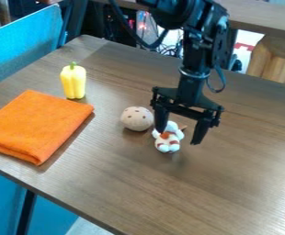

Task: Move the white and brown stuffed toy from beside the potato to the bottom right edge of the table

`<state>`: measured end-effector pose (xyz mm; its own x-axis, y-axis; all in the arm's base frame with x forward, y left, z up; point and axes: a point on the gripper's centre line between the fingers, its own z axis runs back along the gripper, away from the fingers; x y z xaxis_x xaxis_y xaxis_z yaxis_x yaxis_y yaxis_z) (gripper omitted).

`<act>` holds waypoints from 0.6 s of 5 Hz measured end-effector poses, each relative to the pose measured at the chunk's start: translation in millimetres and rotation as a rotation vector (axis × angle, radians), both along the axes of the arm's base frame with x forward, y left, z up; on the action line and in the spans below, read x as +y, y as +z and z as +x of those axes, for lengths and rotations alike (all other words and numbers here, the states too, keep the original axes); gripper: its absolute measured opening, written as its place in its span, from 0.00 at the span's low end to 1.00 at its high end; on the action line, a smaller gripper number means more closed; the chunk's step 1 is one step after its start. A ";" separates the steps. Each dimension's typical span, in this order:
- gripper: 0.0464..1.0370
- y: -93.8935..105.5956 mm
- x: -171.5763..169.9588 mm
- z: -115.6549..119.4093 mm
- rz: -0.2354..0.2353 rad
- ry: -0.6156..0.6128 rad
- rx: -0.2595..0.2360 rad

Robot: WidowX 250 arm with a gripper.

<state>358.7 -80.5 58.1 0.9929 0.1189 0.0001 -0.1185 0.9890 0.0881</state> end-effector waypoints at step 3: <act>0.94 -32.2 10.3 12.7 0.109 0.056 0.064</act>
<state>371.4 -70.2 25.9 0.9831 0.1771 -0.0474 -0.1641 0.9652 0.2036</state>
